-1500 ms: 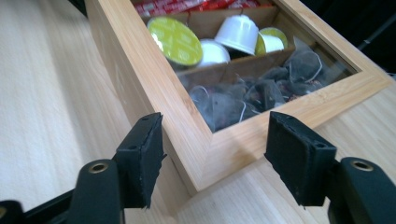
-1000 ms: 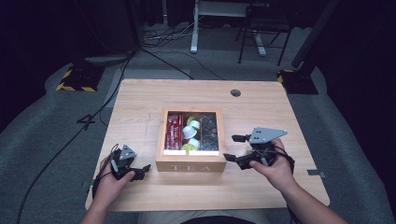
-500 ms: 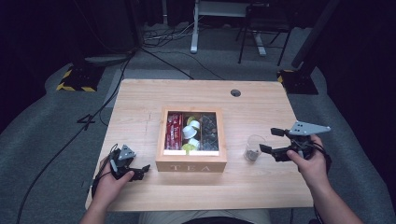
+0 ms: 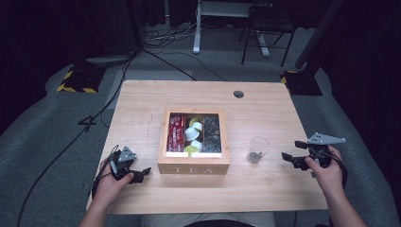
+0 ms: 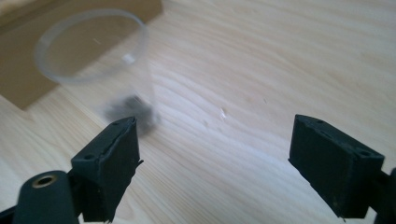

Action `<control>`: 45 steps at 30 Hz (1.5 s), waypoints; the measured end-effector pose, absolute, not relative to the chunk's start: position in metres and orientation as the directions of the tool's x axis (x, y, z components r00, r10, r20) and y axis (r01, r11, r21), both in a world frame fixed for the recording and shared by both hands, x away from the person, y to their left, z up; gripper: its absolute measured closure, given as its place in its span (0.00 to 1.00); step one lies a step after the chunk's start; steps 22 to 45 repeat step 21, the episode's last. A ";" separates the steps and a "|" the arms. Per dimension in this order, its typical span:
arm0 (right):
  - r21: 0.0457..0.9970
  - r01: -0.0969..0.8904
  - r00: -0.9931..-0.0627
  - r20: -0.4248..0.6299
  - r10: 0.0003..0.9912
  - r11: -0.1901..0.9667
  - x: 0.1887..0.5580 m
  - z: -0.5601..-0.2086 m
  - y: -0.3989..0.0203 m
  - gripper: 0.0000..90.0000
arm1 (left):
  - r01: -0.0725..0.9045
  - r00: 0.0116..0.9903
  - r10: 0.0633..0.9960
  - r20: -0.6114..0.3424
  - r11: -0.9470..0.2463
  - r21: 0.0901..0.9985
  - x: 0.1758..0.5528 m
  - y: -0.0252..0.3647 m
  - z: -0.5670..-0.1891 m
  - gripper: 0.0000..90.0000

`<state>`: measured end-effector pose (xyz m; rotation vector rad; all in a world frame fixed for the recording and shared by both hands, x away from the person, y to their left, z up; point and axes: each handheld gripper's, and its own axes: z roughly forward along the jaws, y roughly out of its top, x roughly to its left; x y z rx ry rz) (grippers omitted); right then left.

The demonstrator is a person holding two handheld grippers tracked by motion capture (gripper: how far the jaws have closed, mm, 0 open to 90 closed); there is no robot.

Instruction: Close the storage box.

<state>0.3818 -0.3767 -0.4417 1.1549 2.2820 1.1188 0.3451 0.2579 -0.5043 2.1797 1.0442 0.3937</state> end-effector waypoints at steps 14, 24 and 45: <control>0.741 0.593 -0.501 0.032 0.865 0.316 0.390 -0.501 -0.396 0.19 | 0.569 0.635 0.772 -0.023 -0.448 0.689 0.346 0.258 -0.504 0.16; 0.733 0.583 -0.508 -0.006 0.861 0.350 0.390 -0.504 -0.391 0.15 | 0.580 0.613 0.790 -0.017 -0.436 0.688 0.344 0.256 -0.504 0.15; 0.733 0.583 -0.508 -0.006 0.861 0.350 0.390 -0.504 -0.391 0.15 | 0.580 0.613 0.790 -0.017 -0.436 0.688 0.344 0.256 -0.504 0.15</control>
